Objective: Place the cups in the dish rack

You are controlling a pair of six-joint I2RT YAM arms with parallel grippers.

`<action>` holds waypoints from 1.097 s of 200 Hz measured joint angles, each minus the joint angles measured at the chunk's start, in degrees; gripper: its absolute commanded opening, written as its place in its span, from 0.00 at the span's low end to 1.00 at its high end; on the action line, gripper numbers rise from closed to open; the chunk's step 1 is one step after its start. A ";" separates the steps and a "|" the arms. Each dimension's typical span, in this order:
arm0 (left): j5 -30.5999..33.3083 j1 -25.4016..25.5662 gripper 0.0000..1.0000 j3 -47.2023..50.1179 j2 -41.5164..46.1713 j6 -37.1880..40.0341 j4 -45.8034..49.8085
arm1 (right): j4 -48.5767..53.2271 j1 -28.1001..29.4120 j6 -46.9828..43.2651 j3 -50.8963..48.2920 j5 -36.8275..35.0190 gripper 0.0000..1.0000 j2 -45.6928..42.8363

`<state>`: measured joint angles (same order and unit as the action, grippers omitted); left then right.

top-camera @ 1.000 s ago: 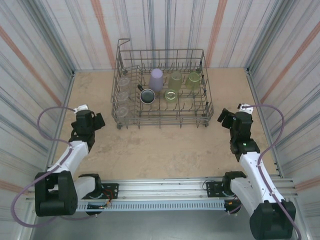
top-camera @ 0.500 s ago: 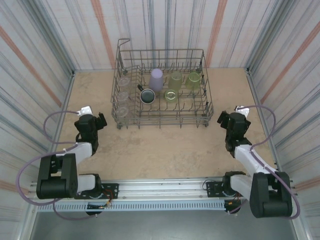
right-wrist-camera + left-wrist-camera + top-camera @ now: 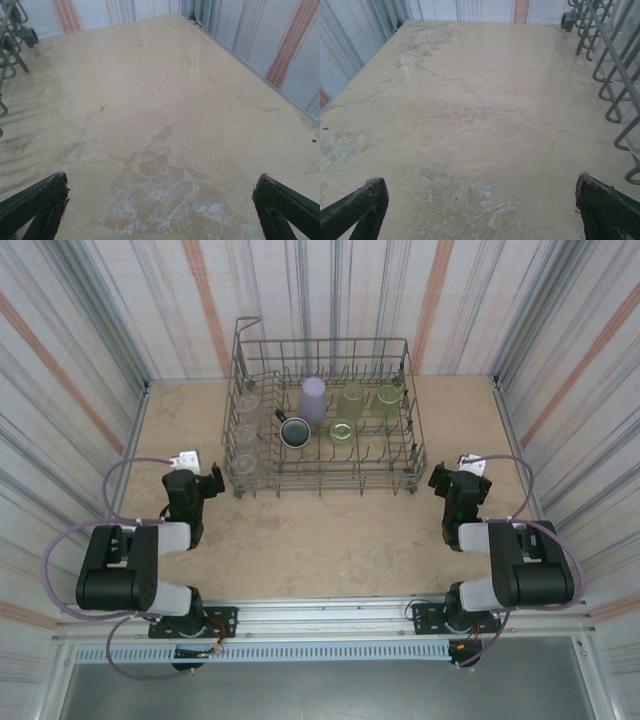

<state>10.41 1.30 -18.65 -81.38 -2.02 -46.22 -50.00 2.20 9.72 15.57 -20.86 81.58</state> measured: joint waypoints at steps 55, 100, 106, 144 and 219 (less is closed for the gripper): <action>-2.40 -0.04 0.99 -1.86 -5.44 1.88 -1.75 | -6.40 -1.33 -1.66 0.61 5.79 0.99 5.79; -2.56 -0.04 0.99 -2.14 -5.42 2.08 -1.66 | -2.36 -3.23 -1.62 4.37 8.79 0.99 6.93; -2.56 -0.04 0.99 -2.14 -5.42 2.08 -1.62 | -2.27 -3.23 -1.62 4.61 9.01 0.99 6.93; -2.25 0.98 0.99 -2.29 -5.42 2.34 -1.57 | -1.62 -2.71 -1.66 4.79 9.07 0.99 6.91; -1.86 1.09 0.99 -2.60 -5.42 2.51 -1.57 | -0.87 -2.23 -1.68 4.81 9.18 0.99 6.91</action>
<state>8.56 2.39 -21.26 -86.80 0.49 -47.79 -50.87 -0.03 8.03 20.38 -11.68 88.49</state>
